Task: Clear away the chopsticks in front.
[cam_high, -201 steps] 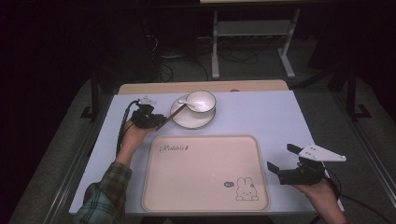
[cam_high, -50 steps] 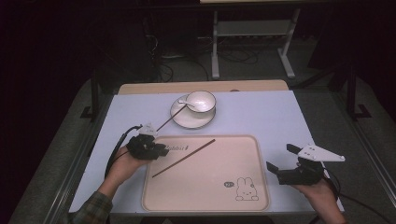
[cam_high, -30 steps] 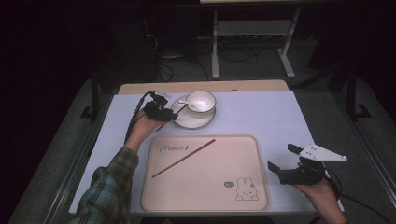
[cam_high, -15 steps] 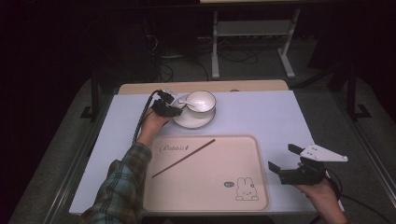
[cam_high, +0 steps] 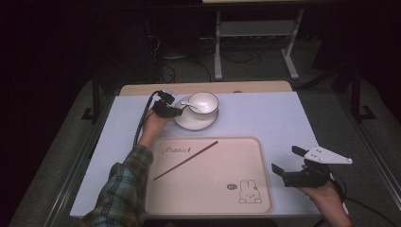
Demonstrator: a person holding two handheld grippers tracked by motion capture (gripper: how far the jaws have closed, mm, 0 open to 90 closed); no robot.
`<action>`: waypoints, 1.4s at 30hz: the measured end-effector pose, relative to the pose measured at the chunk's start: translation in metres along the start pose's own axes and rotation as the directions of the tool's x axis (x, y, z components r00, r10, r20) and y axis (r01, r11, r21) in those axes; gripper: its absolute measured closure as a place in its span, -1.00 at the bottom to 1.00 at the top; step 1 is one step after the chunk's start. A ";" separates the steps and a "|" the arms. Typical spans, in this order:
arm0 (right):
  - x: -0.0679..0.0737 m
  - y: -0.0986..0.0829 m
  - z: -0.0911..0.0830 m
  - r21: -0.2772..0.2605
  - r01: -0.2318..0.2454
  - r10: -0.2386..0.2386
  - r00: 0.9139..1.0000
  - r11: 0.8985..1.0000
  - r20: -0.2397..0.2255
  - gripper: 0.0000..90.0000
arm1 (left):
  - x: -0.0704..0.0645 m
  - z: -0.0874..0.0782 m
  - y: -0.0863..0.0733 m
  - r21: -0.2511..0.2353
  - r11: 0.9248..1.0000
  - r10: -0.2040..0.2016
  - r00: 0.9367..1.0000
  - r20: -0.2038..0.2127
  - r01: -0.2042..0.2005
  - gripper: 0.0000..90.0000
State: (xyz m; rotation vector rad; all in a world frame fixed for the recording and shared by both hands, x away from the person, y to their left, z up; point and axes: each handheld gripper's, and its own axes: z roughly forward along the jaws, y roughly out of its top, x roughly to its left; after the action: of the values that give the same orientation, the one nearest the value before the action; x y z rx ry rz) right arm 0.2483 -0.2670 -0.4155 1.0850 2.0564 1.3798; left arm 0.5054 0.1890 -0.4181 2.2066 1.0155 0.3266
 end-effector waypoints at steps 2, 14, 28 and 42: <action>0.000 0.000 0.000 0.000 0.001 -0.001 1.000 1.000 0.000 -1.00 | 0.001 -0.007 -0.002 -0.002 1.000 -0.013 1.000 -0.001 0.013 0.88; 0.001 0.000 0.000 0.001 0.005 -0.005 1.000 1.000 0.001 -1.00 | 0.008 -0.056 -0.038 -0.014 0.999 -0.044 0.999 -0.019 0.044 0.88; 0.002 0.001 0.000 -0.001 0.004 -0.004 1.000 1.000 0.000 -1.00 | -0.021 -0.111 -0.089 -0.038 0.996 -0.079 0.997 0.005 0.079 0.88; 0.004 0.001 0.000 -0.001 0.011 -0.011 1.000 1.000 -0.003 -1.00 | -0.099 -0.110 -0.106 -0.017 1.000 0.017 0.991 0.134 -0.015 0.88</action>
State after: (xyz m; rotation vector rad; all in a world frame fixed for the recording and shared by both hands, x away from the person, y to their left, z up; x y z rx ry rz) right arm 0.2465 -0.2637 -0.4141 1.0708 2.0607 1.3776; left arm 0.3255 0.2171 -0.4029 2.1917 0.9192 0.1894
